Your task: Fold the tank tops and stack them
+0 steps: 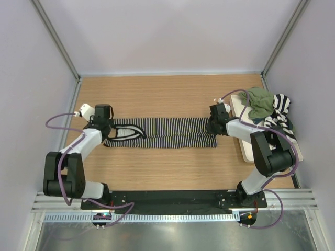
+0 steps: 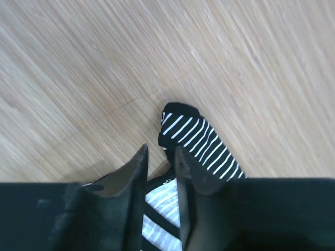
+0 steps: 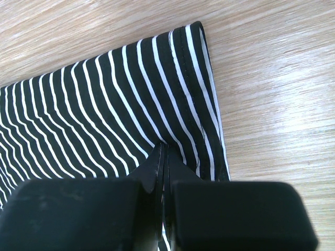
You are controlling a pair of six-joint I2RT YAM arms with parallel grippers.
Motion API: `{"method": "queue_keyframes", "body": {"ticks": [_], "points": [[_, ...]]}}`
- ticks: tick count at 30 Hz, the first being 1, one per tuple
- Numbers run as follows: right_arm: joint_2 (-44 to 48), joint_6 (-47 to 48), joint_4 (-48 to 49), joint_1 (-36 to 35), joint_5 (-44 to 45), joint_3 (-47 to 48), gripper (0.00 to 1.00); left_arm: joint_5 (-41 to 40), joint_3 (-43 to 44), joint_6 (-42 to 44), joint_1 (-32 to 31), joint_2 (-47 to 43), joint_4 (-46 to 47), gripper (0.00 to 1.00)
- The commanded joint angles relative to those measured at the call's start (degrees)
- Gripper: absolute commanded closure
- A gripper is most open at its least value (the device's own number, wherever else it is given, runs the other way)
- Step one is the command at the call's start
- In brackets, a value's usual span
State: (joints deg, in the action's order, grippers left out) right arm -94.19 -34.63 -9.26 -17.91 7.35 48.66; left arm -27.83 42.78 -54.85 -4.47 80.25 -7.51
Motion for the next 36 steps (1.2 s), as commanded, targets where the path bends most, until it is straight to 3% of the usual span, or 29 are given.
{"method": "queue_keyframes", "body": {"ticks": [1, 3, 7, 9, 11, 17, 25, 27, 29, 36], "points": [[-2.05, -0.44, -2.34, -0.19, -0.50, -0.68, 0.99, -6.88, 4.74, -1.31, 0.08, -0.80, -7.15, 0.69], [-1.96, -0.52, -2.61, -0.11, -0.32, -0.42, 0.99, -3.04, 6.51, -0.35, 0.07, 1.57, -8.67, 0.68], [-0.56, 0.00, -4.45, 0.07, 0.20, 0.55, 0.98, 4.62, 10.30, 2.73, 0.08, 6.14, -7.79, 0.56], [1.46, 0.79, -5.42, -0.02, 1.25, 1.08, 0.92, 6.30, 11.00, 3.17, 0.08, 7.55, -7.79, 0.44], [3.48, 1.58, -6.64, 0.07, 2.22, 1.69, 0.82, 6.74, 10.92, 3.43, 0.16, 8.17, -7.70, 0.39], [6.21, 3.17, -8.67, 0.07, 3.02, 3.80, 0.80, 12.62, 10.83, 3.08, 3.14, 12.73, -4.27, 0.39], [5.96, 6.41, -10.34, 0.07, 2.50, 7.67, 0.76, 14.65, 15.40, 4.49, 4.03, 19.76, -3.92, 0.65], [4.47, 7.30, -11.21, -0.02, 1.52, 10.39, 0.72, 14.91, 16.01, 5.97, 4.21, 20.91, -2.52, 0.86], [1.83, 7.47, -12.36, -0.02, 1.52, 12.84, 0.70, 14.74, 18.98, 6.42, 4.21, 23.97, -1.37, 1.00], [-1.69, 8.09, -13.68, -0.02, 2.58, 17.07, 0.65, 20.97, 31.38, 4.76, 4.21, 36.02, -2.60, 1.00]]}}
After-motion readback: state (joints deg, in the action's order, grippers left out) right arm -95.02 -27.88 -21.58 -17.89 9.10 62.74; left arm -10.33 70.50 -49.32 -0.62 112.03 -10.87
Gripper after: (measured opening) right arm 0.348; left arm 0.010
